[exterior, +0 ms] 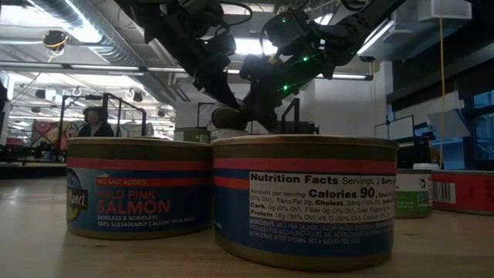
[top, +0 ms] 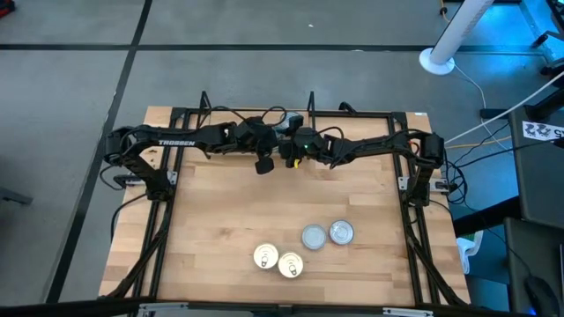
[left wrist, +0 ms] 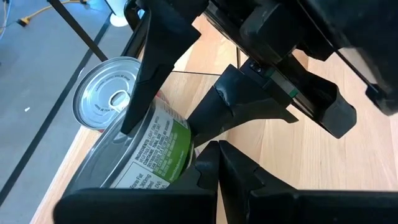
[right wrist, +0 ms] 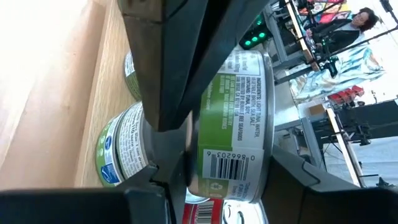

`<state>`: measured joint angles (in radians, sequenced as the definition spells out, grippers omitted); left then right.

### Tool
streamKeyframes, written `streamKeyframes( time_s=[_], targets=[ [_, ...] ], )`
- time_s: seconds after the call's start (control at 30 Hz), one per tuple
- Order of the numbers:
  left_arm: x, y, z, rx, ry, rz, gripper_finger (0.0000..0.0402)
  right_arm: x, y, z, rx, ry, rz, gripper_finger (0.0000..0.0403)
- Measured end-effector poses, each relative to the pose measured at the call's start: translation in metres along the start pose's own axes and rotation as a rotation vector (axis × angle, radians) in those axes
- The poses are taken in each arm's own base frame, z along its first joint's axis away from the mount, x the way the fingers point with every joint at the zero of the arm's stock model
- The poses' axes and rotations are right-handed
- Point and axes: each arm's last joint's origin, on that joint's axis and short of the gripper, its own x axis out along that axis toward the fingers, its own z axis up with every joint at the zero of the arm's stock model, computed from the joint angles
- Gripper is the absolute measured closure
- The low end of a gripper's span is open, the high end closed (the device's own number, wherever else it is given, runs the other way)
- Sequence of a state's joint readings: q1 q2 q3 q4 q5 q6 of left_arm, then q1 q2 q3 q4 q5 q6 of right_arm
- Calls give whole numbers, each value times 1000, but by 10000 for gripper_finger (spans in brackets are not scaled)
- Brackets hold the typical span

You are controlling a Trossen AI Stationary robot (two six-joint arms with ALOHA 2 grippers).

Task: Stack canned seafood by type on shelf
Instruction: Stack the green white tuna can on top of the other green white tuna can on the shelf

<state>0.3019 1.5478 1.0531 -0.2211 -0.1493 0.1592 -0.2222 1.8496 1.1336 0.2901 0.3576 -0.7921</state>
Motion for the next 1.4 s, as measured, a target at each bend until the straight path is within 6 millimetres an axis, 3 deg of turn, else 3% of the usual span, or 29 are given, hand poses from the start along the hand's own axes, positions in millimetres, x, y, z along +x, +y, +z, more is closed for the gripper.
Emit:
streamKeyframes(
  time_s=[0.87,1.4],
  targets=[
    [0,0,0,3,0,0,398,0,1,0,-2,-12,24,244],
    [0,0,0,4,0,0,398,0,3,-3,-15,24,33,188]
  ],
)
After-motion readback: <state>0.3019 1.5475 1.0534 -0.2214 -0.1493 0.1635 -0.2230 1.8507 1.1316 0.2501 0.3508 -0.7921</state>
